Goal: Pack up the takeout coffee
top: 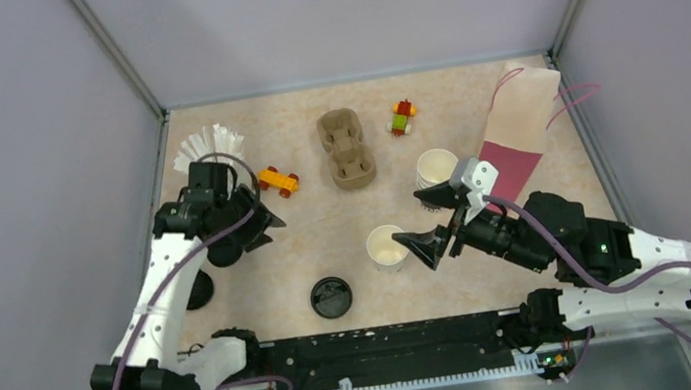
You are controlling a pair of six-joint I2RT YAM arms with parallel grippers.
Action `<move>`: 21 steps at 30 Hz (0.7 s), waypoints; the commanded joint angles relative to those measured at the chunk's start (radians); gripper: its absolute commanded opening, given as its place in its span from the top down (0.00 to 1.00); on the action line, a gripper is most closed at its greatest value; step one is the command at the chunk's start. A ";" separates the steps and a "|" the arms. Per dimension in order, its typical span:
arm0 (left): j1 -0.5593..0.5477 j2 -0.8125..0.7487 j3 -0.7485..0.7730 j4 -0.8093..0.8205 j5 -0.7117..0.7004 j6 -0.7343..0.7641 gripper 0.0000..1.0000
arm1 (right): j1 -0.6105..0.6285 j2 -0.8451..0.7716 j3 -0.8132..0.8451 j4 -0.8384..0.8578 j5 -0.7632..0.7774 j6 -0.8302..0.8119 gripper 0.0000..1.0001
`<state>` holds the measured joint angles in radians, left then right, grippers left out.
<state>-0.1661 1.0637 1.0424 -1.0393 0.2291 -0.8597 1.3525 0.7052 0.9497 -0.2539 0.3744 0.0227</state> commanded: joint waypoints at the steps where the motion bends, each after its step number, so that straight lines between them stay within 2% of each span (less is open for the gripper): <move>1: -0.038 0.121 -0.030 0.044 -0.129 0.080 0.48 | 0.007 -0.041 0.024 0.019 0.017 -0.006 0.21; 4: -0.030 0.175 -0.077 0.042 -0.250 0.013 0.43 | 0.008 -0.057 0.033 -0.002 0.031 -0.016 0.21; 6: -0.020 0.193 -0.083 0.041 -0.345 -0.034 0.43 | 0.007 -0.073 0.030 -0.011 0.038 -0.018 0.21; 10: -0.005 0.190 -0.117 0.120 -0.489 -0.094 0.41 | 0.007 -0.102 0.023 -0.033 0.046 -0.052 0.21; 12: 0.003 0.210 -0.130 0.151 -0.466 -0.093 0.38 | 0.007 -0.115 0.019 -0.045 0.049 -0.055 0.21; 14: -0.009 0.247 -0.120 0.184 -0.353 -0.034 0.36 | 0.008 -0.127 0.017 -0.057 0.056 -0.053 0.21; 17: -0.123 0.288 -0.103 0.179 -0.301 -0.009 0.37 | 0.007 -0.146 0.010 -0.058 0.059 -0.063 0.21; 21: -0.292 0.307 -0.082 0.103 -0.336 -0.032 0.37 | 0.007 -0.174 -0.023 -0.012 0.061 -0.102 0.21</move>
<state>-0.3313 1.3670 0.9283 -0.9005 -0.1177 -0.8917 1.3525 0.5594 0.9466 -0.3061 0.4110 -0.0349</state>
